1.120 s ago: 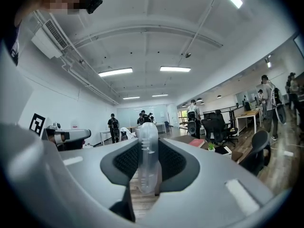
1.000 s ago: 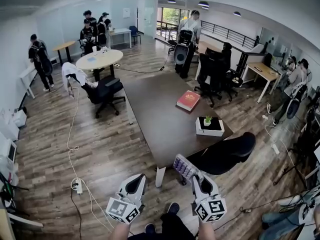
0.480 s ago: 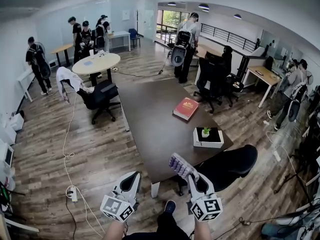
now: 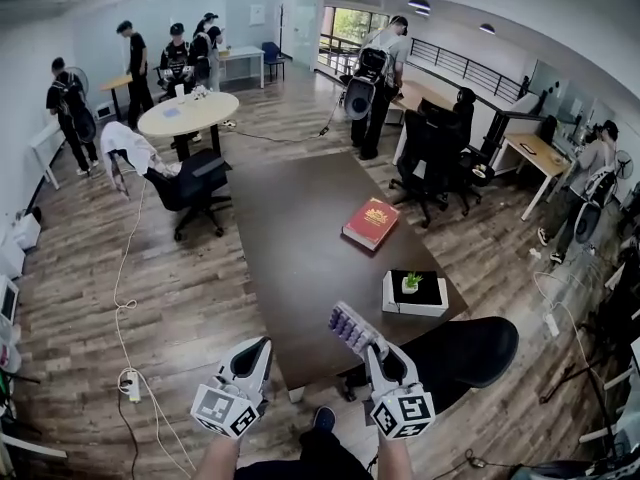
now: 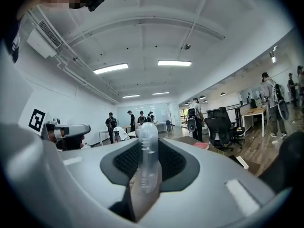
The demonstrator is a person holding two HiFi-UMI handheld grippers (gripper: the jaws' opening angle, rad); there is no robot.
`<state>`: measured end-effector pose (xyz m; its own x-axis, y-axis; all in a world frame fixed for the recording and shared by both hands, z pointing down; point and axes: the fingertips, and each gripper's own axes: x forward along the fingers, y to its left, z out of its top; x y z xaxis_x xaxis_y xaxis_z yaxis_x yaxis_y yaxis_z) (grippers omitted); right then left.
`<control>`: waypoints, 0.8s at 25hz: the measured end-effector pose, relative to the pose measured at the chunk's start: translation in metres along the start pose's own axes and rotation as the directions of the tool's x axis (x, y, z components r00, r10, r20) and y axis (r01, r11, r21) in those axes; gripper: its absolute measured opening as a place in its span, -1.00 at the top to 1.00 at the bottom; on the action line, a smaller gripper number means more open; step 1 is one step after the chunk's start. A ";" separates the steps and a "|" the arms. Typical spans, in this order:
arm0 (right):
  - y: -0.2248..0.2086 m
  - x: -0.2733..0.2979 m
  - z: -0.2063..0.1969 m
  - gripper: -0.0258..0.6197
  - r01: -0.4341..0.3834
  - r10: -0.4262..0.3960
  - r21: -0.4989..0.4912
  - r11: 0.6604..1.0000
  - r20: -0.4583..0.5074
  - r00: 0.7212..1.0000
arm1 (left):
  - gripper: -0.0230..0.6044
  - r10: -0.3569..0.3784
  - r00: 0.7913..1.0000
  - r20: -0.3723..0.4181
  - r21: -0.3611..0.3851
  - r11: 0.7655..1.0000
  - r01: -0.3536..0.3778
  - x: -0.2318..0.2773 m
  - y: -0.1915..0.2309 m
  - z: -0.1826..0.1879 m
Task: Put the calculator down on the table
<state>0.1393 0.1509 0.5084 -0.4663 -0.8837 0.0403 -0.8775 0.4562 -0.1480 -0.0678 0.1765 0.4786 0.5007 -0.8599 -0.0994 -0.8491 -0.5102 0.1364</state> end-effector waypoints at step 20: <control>-0.119 0.164 0.039 0.58 -0.069 0.070 0.039 0.997 -0.018 0.997 | 0.94 0.103 0.995 0.011 0.008 0.995 -0.103 0.180 0.068 0.007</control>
<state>0.1715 -0.0519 0.4941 -0.5287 -0.8475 0.0475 -0.8379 0.5120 -0.1893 -0.0367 -0.0128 0.4626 0.4085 -0.9078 -0.0952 -0.8977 -0.4185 0.1379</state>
